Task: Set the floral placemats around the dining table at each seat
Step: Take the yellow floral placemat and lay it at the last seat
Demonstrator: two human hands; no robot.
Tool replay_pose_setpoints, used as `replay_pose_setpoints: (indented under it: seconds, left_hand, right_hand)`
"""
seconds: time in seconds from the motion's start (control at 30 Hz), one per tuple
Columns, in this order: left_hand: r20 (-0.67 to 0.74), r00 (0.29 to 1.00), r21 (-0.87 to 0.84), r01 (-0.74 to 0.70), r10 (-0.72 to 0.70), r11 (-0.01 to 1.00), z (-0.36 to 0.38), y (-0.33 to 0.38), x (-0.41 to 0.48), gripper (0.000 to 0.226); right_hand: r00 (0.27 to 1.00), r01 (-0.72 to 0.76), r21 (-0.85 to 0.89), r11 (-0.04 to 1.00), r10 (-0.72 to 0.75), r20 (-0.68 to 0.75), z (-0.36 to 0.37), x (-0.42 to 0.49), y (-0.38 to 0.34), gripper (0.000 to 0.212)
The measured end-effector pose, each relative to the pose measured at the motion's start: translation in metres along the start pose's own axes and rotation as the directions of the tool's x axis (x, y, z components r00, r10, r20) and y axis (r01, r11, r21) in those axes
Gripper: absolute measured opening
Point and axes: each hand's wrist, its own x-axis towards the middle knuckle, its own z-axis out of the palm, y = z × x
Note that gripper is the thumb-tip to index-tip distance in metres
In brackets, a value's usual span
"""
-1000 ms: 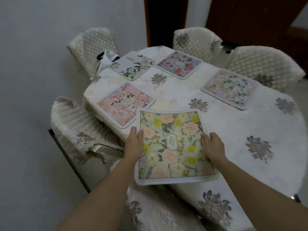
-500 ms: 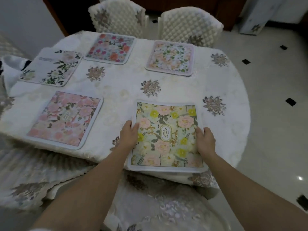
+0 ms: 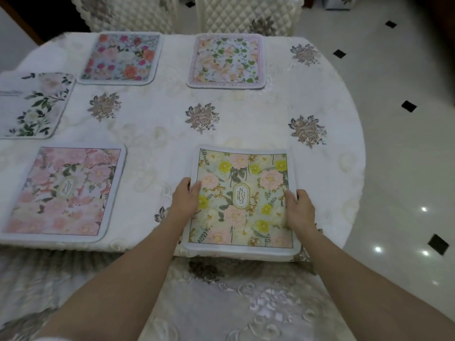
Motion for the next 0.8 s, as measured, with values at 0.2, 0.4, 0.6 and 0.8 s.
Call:
replay_pose_setpoints:
  seconds: [0.2, 0.4, 0.6, 0.8]
  left_hand:
    - [0.0, 1.0, 0.019, 0.001, -0.001, 1.0, -0.003, -0.007, 0.009, 0.033]
    - [0.016, 1.0, 0.058, 0.014, -0.015, 0.998, -0.012, -0.008, 0.01, 0.037]
    - [0.029, 0.998, 0.06, 0.06, -0.062, 0.996, -0.016, -0.01, 0.013, 0.035]
    - [0.024, 0.997, 0.032, 0.077, -0.077, 0.997, -0.019, -0.01, 0.013, 0.031]
  right_hand:
    - [0.999, -0.041, -0.108, 0.993, 0.043, 0.012, 0.006, 0.006, -0.001, 0.03]
    - [0.999, -0.01, -0.166, 0.986, 0.017, 0.039, 0.006, 0.004, -0.004, 0.035]
    - [0.999, -0.008, -0.188, 0.982, 0.018, 0.047, 0.005, 0.005, -0.008, 0.037]
    - [0.998, -0.023, -0.196, 0.98, 0.033, 0.047, 0.007, 0.007, -0.008, 0.036]
